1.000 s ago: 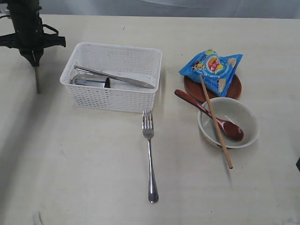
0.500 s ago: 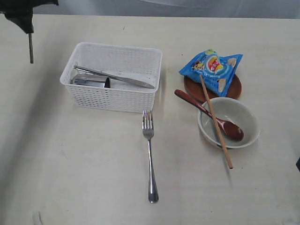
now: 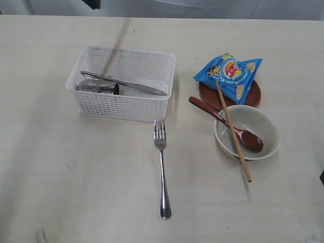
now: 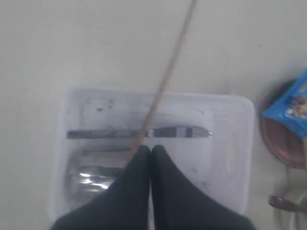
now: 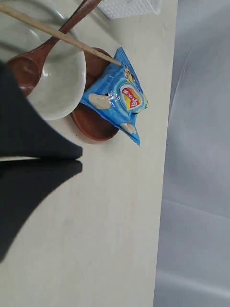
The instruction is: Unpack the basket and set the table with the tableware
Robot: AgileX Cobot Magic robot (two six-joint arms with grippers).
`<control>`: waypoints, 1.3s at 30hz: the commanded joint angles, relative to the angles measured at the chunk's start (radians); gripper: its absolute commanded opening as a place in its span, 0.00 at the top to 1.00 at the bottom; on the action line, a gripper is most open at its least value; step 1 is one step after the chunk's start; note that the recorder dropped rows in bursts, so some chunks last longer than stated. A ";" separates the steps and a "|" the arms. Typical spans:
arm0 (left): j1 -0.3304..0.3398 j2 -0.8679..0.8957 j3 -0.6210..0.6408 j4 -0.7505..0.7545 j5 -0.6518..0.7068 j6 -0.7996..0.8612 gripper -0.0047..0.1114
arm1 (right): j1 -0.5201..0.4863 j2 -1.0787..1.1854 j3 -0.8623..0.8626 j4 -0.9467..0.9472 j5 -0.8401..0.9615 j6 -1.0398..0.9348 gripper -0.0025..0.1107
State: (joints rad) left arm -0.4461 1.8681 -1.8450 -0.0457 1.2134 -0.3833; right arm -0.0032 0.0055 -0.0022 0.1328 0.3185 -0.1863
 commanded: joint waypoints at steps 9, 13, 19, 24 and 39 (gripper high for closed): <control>-0.159 -0.008 0.009 0.016 0.008 0.113 0.96 | -0.005 -0.005 0.002 0.000 -0.003 -0.001 0.98; -0.159 -0.008 0.077 -0.099 -0.051 0.175 0.96 | -0.005 -0.005 0.002 0.000 -0.003 -0.001 0.98; -0.112 -0.050 0.134 0.110 -0.247 0.017 0.96 | -0.005 -0.005 0.002 0.000 -0.003 -0.001 0.98; -0.025 -0.245 0.402 0.128 -0.616 -0.017 0.96 | -0.005 -0.005 0.002 0.000 -0.003 -0.001 0.98; 0.249 -1.008 1.552 0.112 -1.834 -0.076 0.96 | -0.005 -0.005 0.002 0.000 -0.003 -0.001 0.98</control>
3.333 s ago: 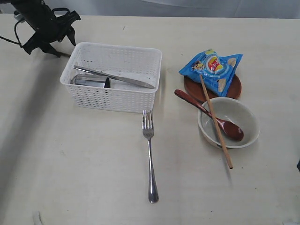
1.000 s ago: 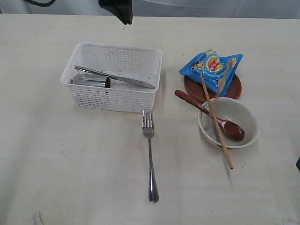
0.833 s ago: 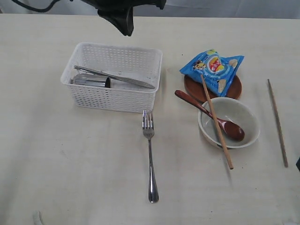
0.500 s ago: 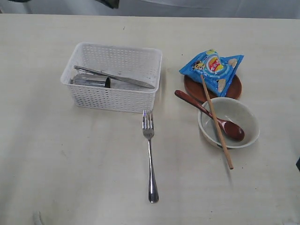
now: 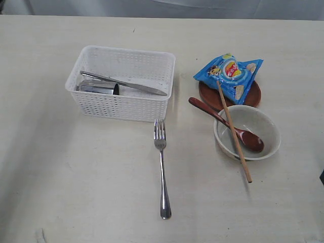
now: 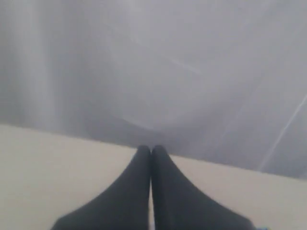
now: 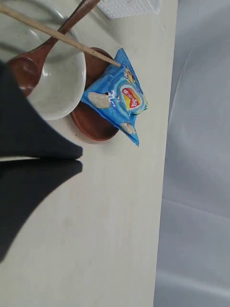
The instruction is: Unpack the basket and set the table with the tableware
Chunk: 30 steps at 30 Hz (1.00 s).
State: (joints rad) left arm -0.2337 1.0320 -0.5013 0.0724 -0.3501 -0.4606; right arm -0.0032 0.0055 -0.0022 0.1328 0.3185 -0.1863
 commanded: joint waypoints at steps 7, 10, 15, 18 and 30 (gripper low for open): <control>0.061 -0.354 0.433 -0.036 -0.366 0.078 0.96 | -0.005 -0.005 0.002 0.000 -0.003 -0.001 0.98; 0.061 -0.370 0.472 -0.031 -0.362 0.079 0.96 | -0.005 -0.005 0.002 0.000 -0.003 -0.001 0.98; 0.061 -0.370 0.501 -0.034 -0.274 0.152 0.96 | -0.005 -0.005 0.002 0.000 -0.003 -0.001 0.98; 0.061 -0.370 0.501 -0.019 -0.249 0.166 0.96 | -0.005 -0.005 0.002 0.000 -0.003 -0.001 0.98; 0.061 -0.370 0.501 -0.017 -0.215 0.154 0.96 | -0.005 -0.005 0.002 0.000 -0.003 -0.001 0.98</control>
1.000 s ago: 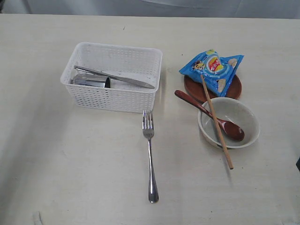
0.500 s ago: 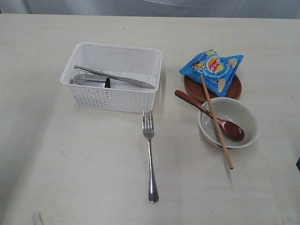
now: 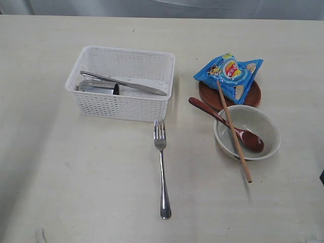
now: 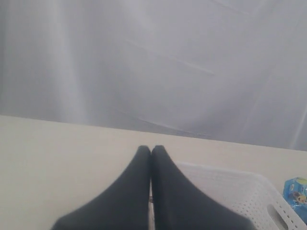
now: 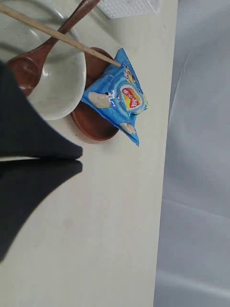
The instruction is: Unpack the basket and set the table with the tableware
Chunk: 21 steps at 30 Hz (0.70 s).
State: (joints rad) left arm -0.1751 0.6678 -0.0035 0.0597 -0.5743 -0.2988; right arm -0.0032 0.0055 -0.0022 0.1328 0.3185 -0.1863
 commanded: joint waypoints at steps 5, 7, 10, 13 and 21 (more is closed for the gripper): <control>0.003 -0.006 0.003 -0.004 0.009 -0.008 0.96 | -0.005 -0.005 0.002 0.000 -0.003 -0.001 0.98; 0.003 -0.006 0.003 -0.004 0.009 -0.008 0.96 | -0.005 -0.005 0.002 0.000 -0.003 -0.001 0.98; -0.030 -0.004 0.003 -0.021 0.013 0.009 0.96 | -0.005 -0.005 0.002 0.000 -0.003 -0.001 0.98; -0.081 -0.013 0.003 0.006 0.013 0.008 0.96 | -0.005 -0.005 0.002 0.000 -0.003 -0.001 0.98; -0.091 -0.115 0.003 0.058 0.193 0.111 0.96 | -0.005 -0.005 0.002 0.000 -0.003 -0.001 0.98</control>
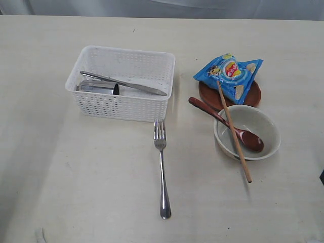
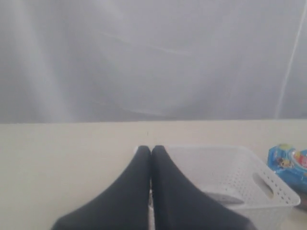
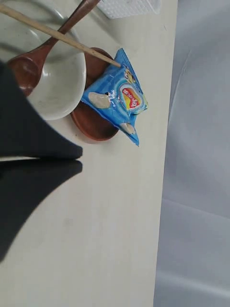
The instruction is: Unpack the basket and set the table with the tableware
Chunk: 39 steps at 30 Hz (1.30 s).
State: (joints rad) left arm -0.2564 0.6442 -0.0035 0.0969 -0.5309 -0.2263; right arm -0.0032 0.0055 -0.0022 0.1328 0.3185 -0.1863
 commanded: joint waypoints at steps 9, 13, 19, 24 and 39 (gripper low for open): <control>0.123 -0.519 0.003 0.023 0.563 0.040 0.96 | -0.005 -0.005 0.002 0.000 -0.003 -0.001 0.98; 0.153 -0.612 0.003 0.023 0.753 0.041 0.96 | -0.005 -0.005 0.002 0.000 -0.003 -0.001 0.98; 0.153 -0.644 0.003 0.027 0.876 0.043 0.96 | -0.005 -0.005 0.002 0.000 -0.003 -0.001 0.98; 0.153 -0.644 0.003 0.027 0.872 0.041 0.96 | -0.005 -0.005 0.002 0.000 -0.003 -0.001 0.98; 0.153 -0.644 0.003 0.027 0.870 0.044 0.96 | -0.005 -0.005 0.002 0.000 -0.003 -0.001 0.98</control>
State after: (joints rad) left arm -0.1073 0.0062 -0.0035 0.1217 0.3395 -0.1834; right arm -0.0032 0.0055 -0.0022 0.1328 0.3185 -0.1863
